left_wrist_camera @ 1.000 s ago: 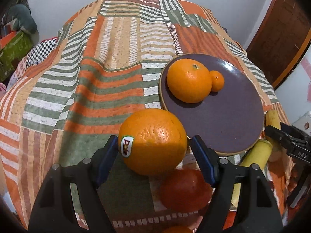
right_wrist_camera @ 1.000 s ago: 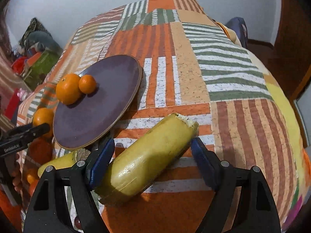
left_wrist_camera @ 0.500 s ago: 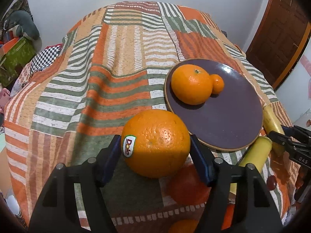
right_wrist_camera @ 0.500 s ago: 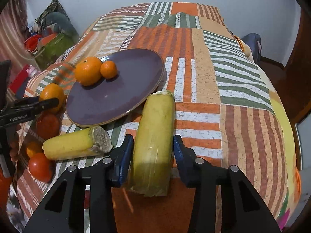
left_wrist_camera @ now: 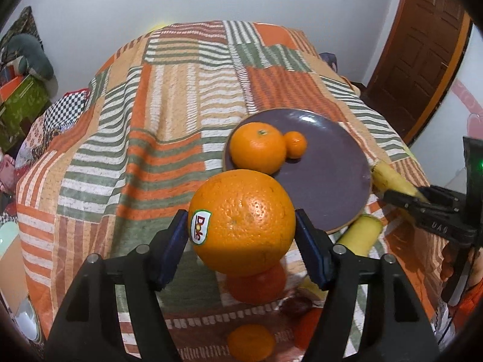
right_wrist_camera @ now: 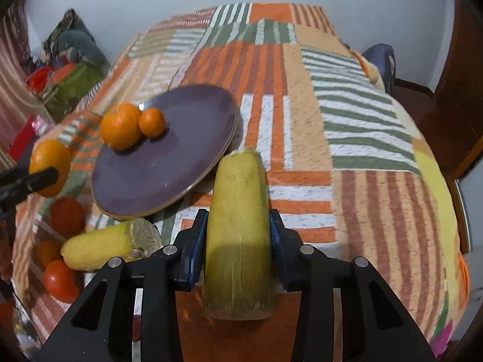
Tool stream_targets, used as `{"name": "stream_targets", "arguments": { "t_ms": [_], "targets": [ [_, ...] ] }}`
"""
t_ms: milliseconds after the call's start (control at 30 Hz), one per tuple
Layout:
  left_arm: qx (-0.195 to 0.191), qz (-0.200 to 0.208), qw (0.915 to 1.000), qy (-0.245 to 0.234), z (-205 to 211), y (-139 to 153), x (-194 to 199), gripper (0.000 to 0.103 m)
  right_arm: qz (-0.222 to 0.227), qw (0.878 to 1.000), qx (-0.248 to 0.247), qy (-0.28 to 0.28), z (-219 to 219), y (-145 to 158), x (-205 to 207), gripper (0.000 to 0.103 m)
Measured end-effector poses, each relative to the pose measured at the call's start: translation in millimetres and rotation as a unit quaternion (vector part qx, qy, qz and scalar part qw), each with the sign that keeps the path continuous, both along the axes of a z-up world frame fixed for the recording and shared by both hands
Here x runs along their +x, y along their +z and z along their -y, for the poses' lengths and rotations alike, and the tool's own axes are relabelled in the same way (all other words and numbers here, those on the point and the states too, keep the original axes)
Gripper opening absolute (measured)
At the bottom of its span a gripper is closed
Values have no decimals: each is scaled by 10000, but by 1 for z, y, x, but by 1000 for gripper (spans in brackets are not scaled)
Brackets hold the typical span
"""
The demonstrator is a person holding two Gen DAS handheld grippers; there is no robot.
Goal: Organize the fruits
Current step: 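Carry the corn cob and Dole orange onto the plate and release both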
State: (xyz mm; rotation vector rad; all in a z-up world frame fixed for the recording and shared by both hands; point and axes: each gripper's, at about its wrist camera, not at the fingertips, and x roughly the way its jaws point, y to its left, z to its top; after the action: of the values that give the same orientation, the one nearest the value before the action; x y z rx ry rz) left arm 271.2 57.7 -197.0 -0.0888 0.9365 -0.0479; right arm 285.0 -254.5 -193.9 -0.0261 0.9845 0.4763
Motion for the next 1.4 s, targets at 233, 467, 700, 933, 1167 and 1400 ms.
{"name": "stream_targets", "arguments": {
  "t_ms": [233, 467, 700, 933, 1167, 1400],
  "targets": [
    [-70, 59, 9999, -132, 18, 7, 7, 68, 445, 9990, 50, 1, 7, 36, -3, 35],
    [-40, 31, 9995, -307, 34, 4, 20, 68, 632, 9977, 247, 97, -3, 52, 8, 35],
    [-28, -54, 9991, -422, 43, -6, 36, 68, 650, 9971, 306, 250, -21, 50, 20, 35],
    [-1, -160, 9986, -512, 49, -18, 47, 68, 521, 9972, 196, 489, -49, 38, 34, 35],
    [-20, -277, 9985, -462, 46, -29, 54, 68, 335, 9971, 49, 681, -71, 22, 44, 35],
    [-16, -320, 9984, -476, 45, -34, 56, 69, 197, 9977, -8, 656, -81, 11, 52, 35]
  ]
}}
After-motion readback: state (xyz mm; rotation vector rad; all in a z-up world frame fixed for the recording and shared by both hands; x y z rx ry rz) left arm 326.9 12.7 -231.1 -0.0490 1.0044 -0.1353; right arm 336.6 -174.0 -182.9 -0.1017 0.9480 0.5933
